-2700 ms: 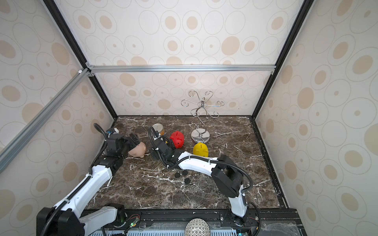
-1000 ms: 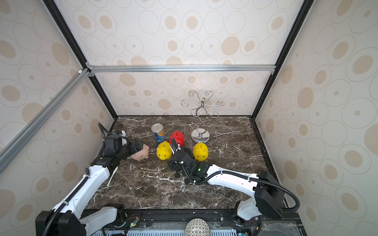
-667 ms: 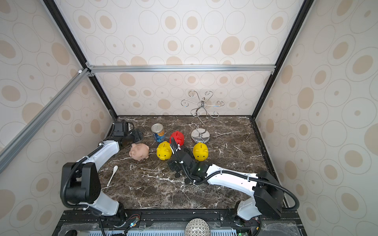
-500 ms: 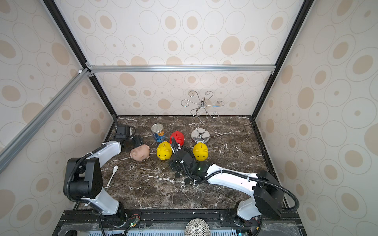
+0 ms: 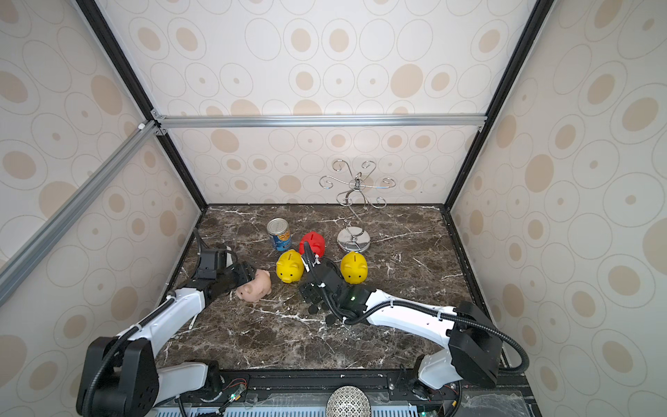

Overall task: Open piggy banks
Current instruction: Move the piggy bank to the center of the board, then adjust the piggy bank at the center of the board.

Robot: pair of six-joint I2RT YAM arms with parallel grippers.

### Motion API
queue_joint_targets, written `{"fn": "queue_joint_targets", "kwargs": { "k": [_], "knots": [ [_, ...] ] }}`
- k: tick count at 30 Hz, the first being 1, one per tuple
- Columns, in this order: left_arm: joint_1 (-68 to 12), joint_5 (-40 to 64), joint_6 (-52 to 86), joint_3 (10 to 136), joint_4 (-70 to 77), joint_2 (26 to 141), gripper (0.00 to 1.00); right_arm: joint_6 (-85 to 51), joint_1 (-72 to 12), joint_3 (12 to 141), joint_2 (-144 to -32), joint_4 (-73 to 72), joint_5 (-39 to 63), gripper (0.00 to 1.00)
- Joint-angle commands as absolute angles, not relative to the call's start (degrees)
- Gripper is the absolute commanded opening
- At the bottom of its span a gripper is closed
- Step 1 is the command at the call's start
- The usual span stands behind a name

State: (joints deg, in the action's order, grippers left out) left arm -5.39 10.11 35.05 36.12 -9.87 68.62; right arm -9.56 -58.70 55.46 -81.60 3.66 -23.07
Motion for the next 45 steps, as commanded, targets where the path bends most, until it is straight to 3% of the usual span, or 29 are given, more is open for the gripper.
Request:
{"fn": "queue_joint_targets", "kwargs": {
  "k": [1,6,10,17,20,24,26,30,36,45],
  "knots": [
    [-6.81,9.13,40.77,31.4,-12.21,61.67,0.73,-9.38,-58.38,54.98,-79.89,4.74,-22.24,0.88],
    [-10.41,11.11,48.85,25.53,-10.91,51.55,0.74,-8.77,-58.36,55.46,-80.11,4.99,-19.89,0.87],
    [-12.32,17.07,51.28,26.2,-8.48,51.52,0.76,-8.7,-59.41,55.93,-81.49,3.96,-13.0,0.85],
    [-18.26,19.57,55.43,26.93,-5.75,50.97,0.75,-10.29,-62.27,57.75,-85.37,3.58,-12.41,0.8],
    [-20.26,19.01,58.18,24.76,-5.98,46.59,0.74,-9.53,-62.29,58.15,-85.68,3.6,-8.64,0.68],
    [-20.5,20.02,59.87,23.47,-7.38,41.42,0.75,-9.78,-63.12,59.1,-87.6,2.7,-1.66,0.4],
    [-20.39,17.21,58.08,24.64,-10.39,40.78,0.75,-9.26,-64.72,59.88,-89.11,2.2,-1.81,0.39],
    [-18.15,11.06,53.31,28.71,-13.01,44.07,0.79,-9.26,-67.03,64.03,-92.71,4.26,-3.64,0.39],
    [-4.03,14.51,48.73,31.37,-9.7,49.36,0.81,-8.96,-68.71,66.39,-96.81,5.6,-9.02,0.45],
    [-0.88,17.44,46.57,31.53,-6.9,53.74,0.83,-6.79,-68.82,67.97,-100.01,6.18,-12.24,0.34]
  ]
}}
